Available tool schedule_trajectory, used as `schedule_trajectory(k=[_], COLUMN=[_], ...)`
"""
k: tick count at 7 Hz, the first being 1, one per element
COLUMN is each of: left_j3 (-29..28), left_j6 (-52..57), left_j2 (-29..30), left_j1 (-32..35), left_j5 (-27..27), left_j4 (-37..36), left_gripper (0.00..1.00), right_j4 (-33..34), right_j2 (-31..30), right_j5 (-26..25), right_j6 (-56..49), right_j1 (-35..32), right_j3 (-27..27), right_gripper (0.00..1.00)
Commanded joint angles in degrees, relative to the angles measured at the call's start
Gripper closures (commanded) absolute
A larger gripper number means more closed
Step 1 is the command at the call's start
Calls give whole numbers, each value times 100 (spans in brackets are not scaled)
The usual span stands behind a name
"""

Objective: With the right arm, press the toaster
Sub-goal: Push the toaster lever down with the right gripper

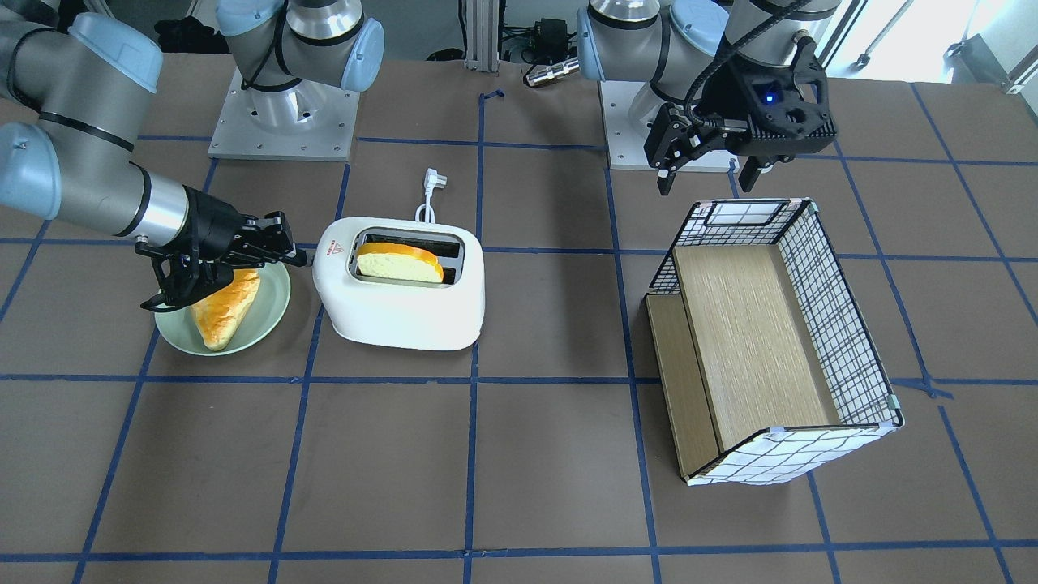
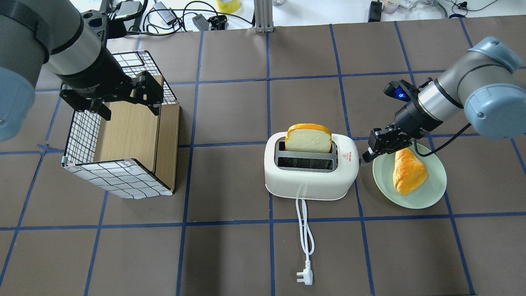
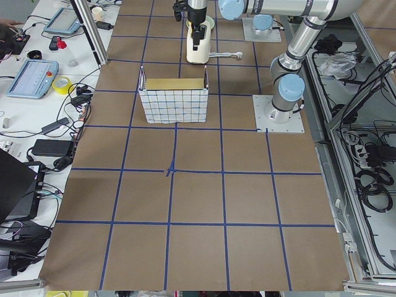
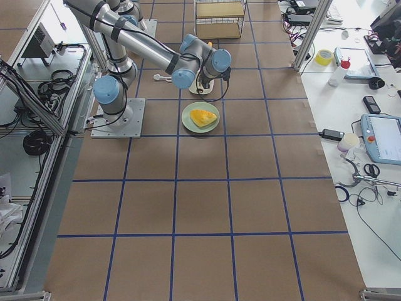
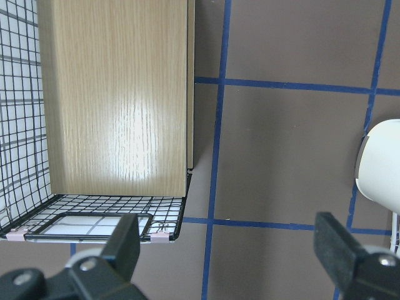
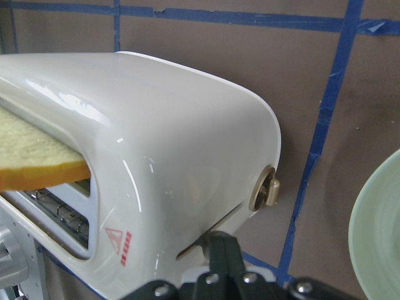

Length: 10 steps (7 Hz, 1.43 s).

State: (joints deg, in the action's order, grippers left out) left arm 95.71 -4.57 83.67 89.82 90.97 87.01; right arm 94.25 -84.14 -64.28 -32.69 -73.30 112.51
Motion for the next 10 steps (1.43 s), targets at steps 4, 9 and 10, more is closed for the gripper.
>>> schedule_trajectory(k=[4,9,10], left_j3=[0,0,0], left_j6=[0,0,0], left_j2=[0,0,0], left_j1=[0,0,0], left_j5=[0,0,0], left_j4=[0,0,0], left_gripper=[0,0,0], right_j4=[339,673,673], right_j2=[134,240,240], right_j5=[-15,-6,-15], right_j6=[-45,-36,-45], right_j1=[0,0,0], right_j3=[183,394,386], right_gripper=[100,100,100])
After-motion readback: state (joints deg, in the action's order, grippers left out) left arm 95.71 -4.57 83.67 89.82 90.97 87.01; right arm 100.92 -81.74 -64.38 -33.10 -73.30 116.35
